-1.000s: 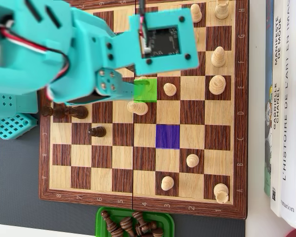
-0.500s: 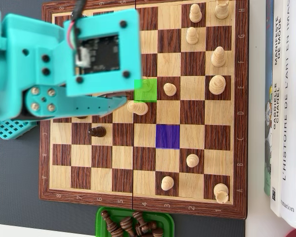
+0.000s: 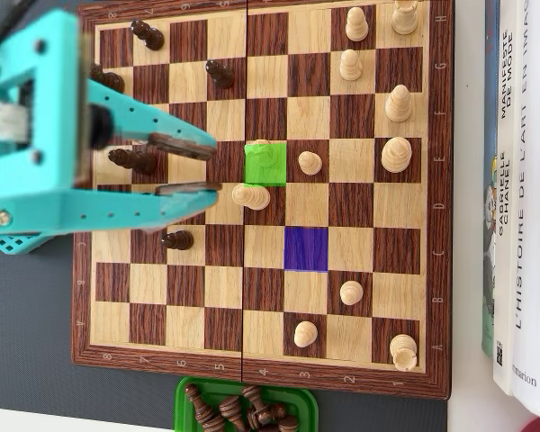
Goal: Play chess
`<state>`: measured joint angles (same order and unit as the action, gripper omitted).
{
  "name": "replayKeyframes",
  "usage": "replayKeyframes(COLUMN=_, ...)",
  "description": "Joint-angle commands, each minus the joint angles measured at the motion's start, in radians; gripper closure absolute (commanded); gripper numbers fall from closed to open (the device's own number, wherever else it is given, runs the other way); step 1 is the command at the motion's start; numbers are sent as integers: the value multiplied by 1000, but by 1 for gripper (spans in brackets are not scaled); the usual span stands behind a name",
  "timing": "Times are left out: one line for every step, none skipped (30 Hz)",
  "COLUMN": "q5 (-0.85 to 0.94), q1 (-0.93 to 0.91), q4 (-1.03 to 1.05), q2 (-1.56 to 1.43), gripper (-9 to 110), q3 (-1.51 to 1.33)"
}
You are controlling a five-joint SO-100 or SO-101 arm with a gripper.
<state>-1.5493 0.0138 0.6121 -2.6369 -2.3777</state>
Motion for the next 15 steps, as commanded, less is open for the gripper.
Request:
replayKeyframes(q5=2, q1=-9, q4=-124, q2=-94, gripper=91, q3=-74)
replayKeyframes(q5=2, q1=-9, q4=-166, q2=-121, gripper=91, q3=-106)
replayKeyframes(q5=2, q1=-9, q4=-209, q2=-147, gripper=91, q3=-135)
replayKeyframes(q5=2, q1=-9, q4=-245, q2=-175, gripper=91, q3=-161)
replayKeyframes(q5=2, q1=-9, q4=-281, q2=-201, gripper=91, q3=-181)
replayKeyframes(q5=2, q1=-9, q4=-310, q2=-224, gripper=91, q3=-196)
replayKeyframes(q5=2, q1=-8, q4=-337, q2=-247, gripper=91, q3=-209)
replayKeyframes(q5=2, q1=-3, q4=-360, q2=-270, gripper=91, q3=-219)
replayKeyframes(q5=2, q1=2, q4=-385, q2=-291, gripper=91, q3=-229)
replayKeyframes(q5=2, q1=3, q4=-407, q2=-311, gripper=91, q3=-239)
replayKeyframes(q5=2, q1=5, q4=-436, q2=-333, gripper=91, q3=-252)
replayKeyframes(q5=2, q1=6, q4=-466, q2=-356, gripper=91, q3=-267)
replayKeyframes(q5=2, q1=12, q4=-500, q2=-377, gripper=91, q3=-287)
replayKeyframes(q5=2, q1=17, q4=-538, q2=-400, gripper=91, q3=-310)
replayKeyframes(q5=2, q1=18, q4=-580, q2=-423, gripper=91, q3=-334)
